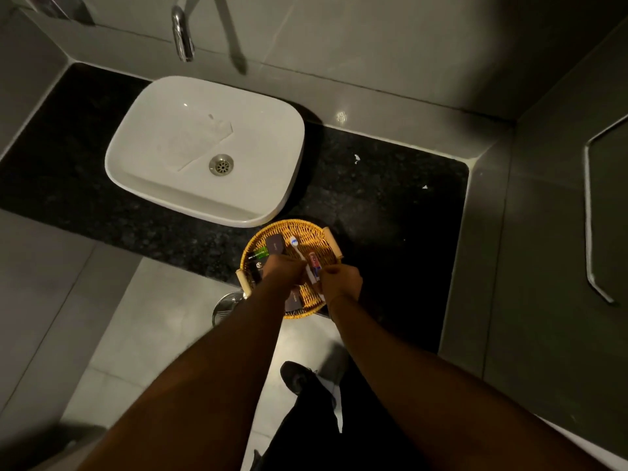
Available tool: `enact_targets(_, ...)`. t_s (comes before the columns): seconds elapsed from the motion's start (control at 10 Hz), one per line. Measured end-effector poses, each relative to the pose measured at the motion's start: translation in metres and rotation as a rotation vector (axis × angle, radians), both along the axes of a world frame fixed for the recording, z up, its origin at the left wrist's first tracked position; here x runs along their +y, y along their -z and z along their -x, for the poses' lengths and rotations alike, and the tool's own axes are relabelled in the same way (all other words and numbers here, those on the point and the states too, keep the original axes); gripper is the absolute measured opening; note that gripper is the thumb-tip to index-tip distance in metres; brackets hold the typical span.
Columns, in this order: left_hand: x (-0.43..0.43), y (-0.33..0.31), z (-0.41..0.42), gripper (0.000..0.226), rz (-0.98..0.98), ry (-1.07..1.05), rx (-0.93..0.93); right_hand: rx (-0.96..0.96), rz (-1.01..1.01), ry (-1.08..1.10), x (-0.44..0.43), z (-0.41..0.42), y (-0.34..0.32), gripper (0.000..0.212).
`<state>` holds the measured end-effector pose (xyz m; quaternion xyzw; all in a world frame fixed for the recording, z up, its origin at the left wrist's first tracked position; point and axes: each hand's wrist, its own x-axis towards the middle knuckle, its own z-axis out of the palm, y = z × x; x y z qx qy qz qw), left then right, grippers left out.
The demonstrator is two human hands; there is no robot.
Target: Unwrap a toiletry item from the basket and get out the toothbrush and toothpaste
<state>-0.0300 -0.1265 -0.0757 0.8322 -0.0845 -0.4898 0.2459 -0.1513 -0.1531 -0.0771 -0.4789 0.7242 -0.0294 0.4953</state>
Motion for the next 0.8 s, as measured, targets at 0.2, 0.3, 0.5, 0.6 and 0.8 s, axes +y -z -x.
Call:
enact_targets(0.2,0.005,0.004,0.000,0.018,-0.009,0.093,-0.131,0.073,0.122,-0.160,0.003,-0.002,-0.003,0.040)
enact_targets(0.3,0.007,0.002,0.003,0.015,-0.003,0.129,-0.187,0.095,0.155,-0.187,0.005,-0.001,-0.003,0.046)
enact_targets(0.5,0.013,-0.001,0.009,0.018,0.014,0.143,-0.226,0.141,0.174,-0.254,0.004,0.002,-0.003,0.046)
enact_targets(0.6,0.018,-0.003,0.013,0.020,0.032,0.161,-0.293,0.169,0.203,-0.297,0.003,0.003,-0.005,0.043)
enact_targets(0.8,0.038,-0.037,0.003,0.038,0.168,0.338,-0.524,0.233,0.329,-0.590,0.012,0.000,-0.033,0.039)
